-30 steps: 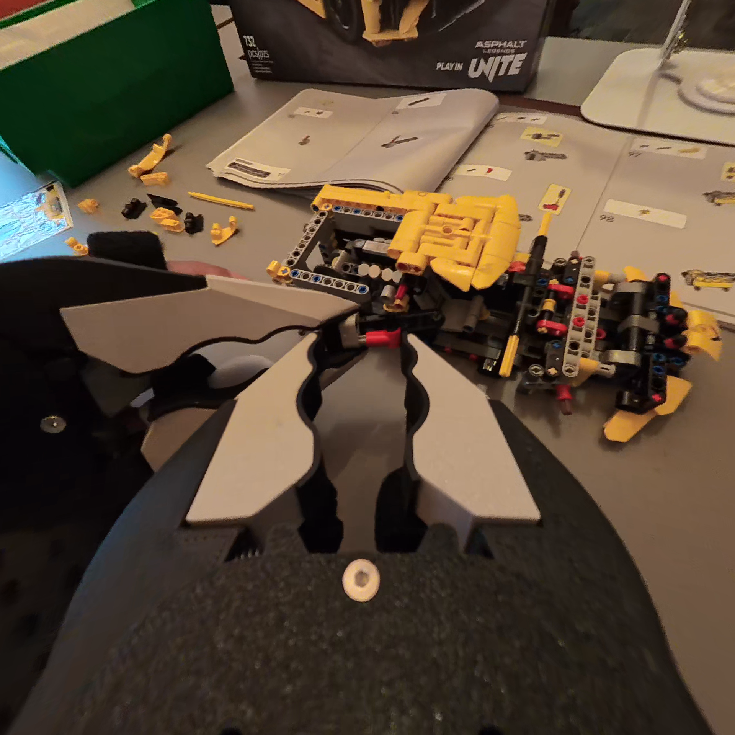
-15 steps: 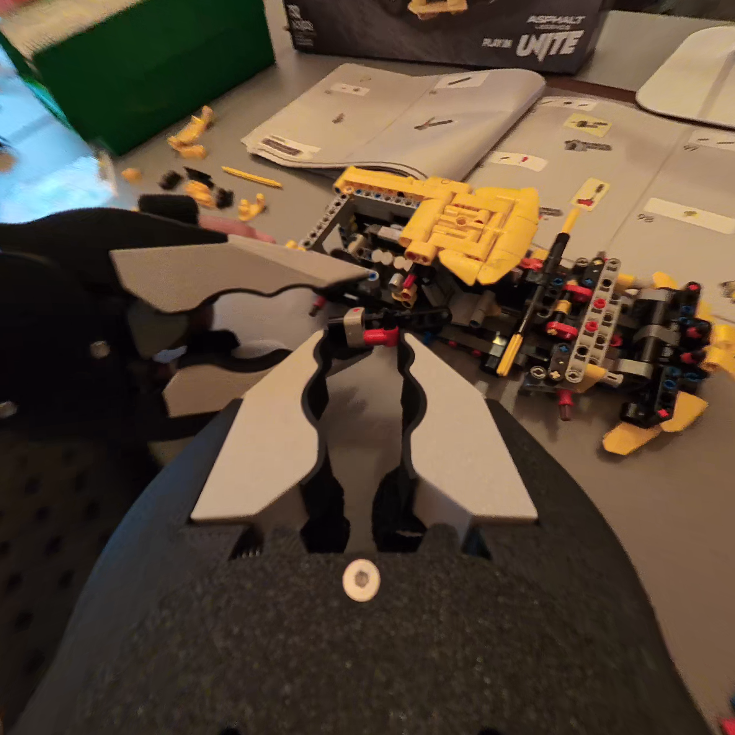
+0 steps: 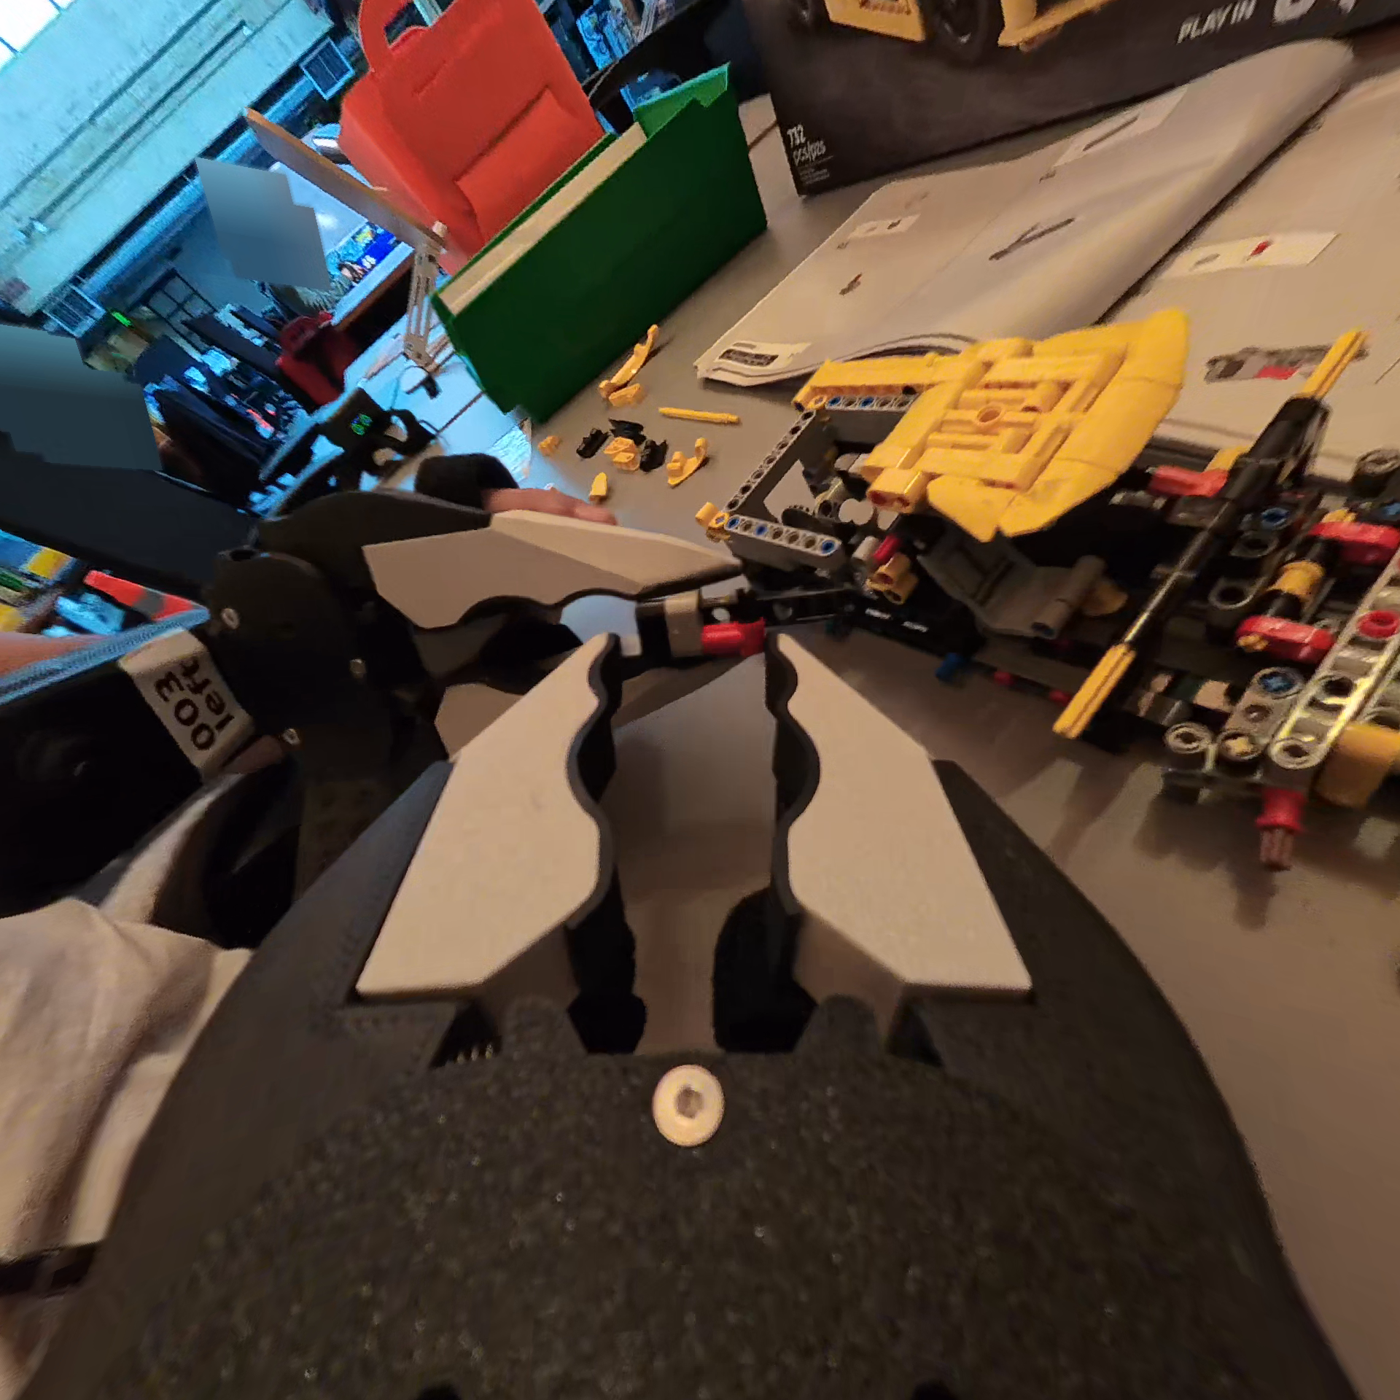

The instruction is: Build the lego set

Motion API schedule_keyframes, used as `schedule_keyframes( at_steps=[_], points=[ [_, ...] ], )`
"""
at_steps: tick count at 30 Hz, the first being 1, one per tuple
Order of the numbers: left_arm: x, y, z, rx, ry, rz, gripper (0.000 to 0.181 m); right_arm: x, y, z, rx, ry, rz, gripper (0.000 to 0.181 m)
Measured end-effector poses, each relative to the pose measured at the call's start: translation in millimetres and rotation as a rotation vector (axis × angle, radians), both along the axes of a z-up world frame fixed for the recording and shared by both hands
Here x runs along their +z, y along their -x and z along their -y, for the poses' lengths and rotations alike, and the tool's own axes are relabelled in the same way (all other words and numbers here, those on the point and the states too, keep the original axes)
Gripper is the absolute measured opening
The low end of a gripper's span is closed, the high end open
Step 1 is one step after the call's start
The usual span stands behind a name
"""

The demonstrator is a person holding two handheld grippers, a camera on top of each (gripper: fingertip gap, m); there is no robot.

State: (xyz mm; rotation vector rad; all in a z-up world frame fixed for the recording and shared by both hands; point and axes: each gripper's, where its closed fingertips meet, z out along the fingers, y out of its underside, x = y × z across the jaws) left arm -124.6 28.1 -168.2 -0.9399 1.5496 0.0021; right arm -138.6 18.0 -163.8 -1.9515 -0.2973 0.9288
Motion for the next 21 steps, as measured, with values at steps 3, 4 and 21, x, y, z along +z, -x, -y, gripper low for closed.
schedule_keyframes(
  at_steps=[3,4,21],
  points=[
    [-5.3,3.1,-6.1,0.034,0.021,-0.026,0.016,-2.3,-4.2,-2.3,-0.022,-0.059,0.105,0.037],
    [-5.5,3.7,-6.3,0.036,0.026,-0.026,0.016,-2.6,-3.4,-3.3,-0.026,-0.071,0.124,0.038],
    [2.5,2.5,0.2,0.052,-0.049,-0.02,0.014,-1.2,-0.4,-1.6,-0.017,-0.069,0.152,0.03]
  ],
)
